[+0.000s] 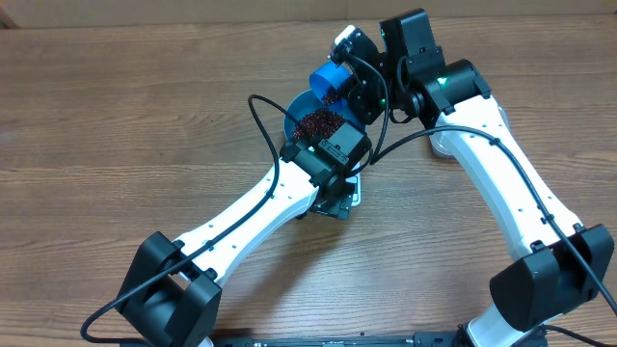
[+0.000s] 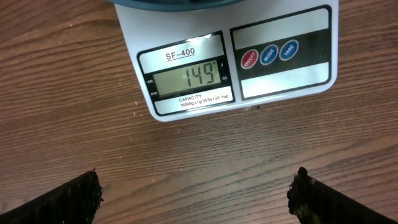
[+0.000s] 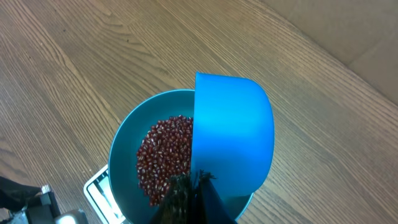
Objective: Scoop item into bowl and weigh 150g on scale
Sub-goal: 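Tilt the scoop slowly over the bowl to trickle beans in, then carry the scoop right back to the bean tub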
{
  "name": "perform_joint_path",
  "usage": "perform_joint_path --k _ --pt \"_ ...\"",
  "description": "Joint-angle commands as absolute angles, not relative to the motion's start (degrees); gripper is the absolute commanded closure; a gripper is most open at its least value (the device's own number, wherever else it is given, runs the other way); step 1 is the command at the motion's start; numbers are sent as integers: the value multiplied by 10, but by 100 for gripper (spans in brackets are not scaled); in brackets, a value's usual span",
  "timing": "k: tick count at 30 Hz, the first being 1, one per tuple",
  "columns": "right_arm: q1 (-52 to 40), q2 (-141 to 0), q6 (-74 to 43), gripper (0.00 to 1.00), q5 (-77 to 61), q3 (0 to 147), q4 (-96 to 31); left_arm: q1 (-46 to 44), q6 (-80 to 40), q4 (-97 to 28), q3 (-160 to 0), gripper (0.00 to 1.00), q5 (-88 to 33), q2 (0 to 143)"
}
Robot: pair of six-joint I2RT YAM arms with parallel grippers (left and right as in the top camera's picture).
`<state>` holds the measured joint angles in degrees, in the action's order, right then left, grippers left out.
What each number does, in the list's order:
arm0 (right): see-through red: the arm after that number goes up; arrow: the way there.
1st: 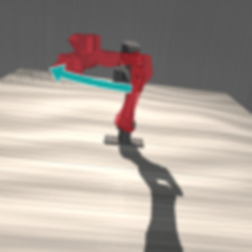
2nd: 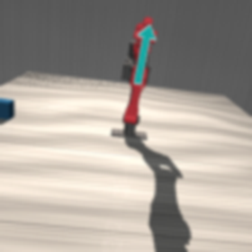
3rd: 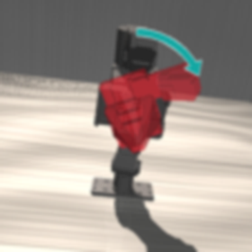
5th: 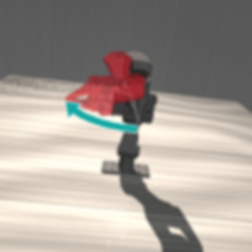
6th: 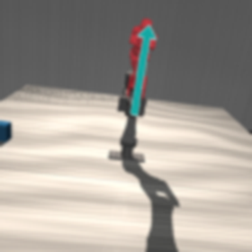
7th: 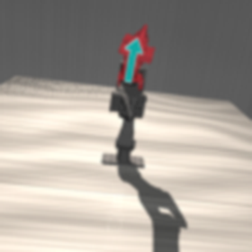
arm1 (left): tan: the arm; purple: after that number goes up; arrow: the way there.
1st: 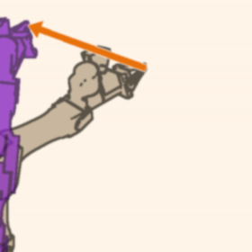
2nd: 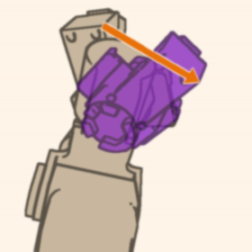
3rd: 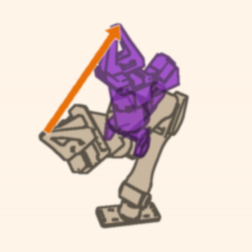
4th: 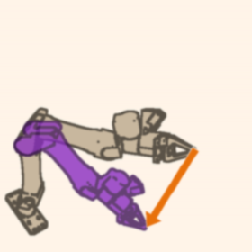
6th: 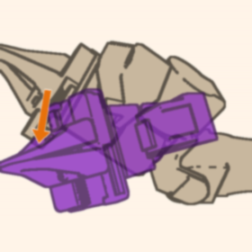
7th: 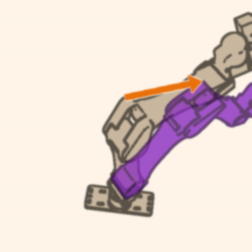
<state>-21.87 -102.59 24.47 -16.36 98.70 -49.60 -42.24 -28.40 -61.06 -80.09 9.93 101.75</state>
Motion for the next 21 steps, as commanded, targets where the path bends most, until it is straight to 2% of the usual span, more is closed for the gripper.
perform_joint_path --k 1,7,11,16,21 --pt "-222 -1014 234 96 -174 1006 -491 -420 -292 -610 -798 1 109 1002" --pt "-227 -1020 233 96 -183 1006 -500 -420 -292 -610 -798 0 109 1002" --pt "-231 -1023 227 96 -94 1005 -496 -420 -292 -610 -798 1 109 1002" --pt "-228 -1022 214 96 -181 1005 -489 -420 -292 -610 -798 0 109 1002" --pt "-223 -1024 192 96 -166 1005 -482 -420 -292 -610 -798 0 109 1002"
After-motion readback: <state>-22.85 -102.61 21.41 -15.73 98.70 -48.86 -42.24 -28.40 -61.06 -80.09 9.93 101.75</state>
